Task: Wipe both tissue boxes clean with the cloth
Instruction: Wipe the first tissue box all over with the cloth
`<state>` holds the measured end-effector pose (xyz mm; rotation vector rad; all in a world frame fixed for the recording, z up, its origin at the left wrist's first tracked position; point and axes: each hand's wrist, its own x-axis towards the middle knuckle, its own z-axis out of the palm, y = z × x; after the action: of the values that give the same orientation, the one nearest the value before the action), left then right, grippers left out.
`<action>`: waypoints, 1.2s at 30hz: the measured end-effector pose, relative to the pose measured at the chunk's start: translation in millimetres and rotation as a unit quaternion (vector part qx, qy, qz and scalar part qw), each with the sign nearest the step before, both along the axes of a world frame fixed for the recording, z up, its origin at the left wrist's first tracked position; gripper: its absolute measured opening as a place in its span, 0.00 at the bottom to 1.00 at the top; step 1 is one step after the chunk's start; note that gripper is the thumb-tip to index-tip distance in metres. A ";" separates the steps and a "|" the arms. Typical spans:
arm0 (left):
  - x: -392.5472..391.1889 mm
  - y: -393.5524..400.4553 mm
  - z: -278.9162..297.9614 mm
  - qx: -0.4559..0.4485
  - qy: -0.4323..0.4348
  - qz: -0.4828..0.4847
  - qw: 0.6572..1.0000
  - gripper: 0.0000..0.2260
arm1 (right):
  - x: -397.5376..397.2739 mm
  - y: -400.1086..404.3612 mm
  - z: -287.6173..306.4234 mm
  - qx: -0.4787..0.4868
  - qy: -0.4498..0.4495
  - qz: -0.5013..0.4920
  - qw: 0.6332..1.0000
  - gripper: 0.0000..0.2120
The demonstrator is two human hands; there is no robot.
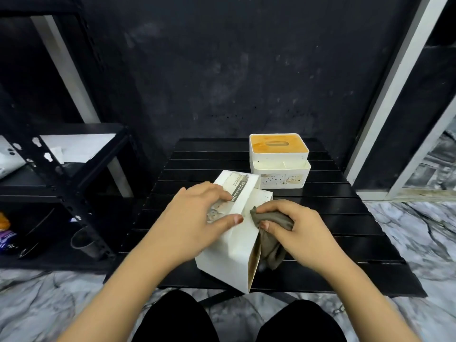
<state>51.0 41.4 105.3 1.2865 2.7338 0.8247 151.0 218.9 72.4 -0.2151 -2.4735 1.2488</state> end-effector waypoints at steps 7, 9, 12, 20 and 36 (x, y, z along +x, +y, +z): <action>-3.7 -0.1 -9.5 0.072 -0.055 0.014 0.996 0.15 | 7.0 -17.8 -5.9 0.076 -0.002 0.043 0.996 0.12; -4.7 -3.0 -9.3 0.074 -0.067 0.004 0.995 0.15 | 2.7 -9.6 -2.7 0.094 -0.012 0.031 0.995 0.12; -6.3 -3.3 -10.6 0.082 -0.075 0.003 0.994 0.15 | -10.2 7.5 3.6 0.098 -0.015 -0.033 0.995 0.11; -6.9 0.3 -11.4 0.084 -0.094 0.013 0.992 0.17 | 0.3 -19.0 -2.5 0.124 0.002 0.041 0.991 0.11; -7.5 2.4 -8.7 0.089 -0.119 0.010 0.989 0.16 | -13.3 12.3 5.1 0.115 -0.019 -0.005 0.993 0.11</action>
<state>43.5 43.8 96.7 1.1026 2.5381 1.1656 137.7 231.2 77.5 -0.1931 -2.6187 0.9536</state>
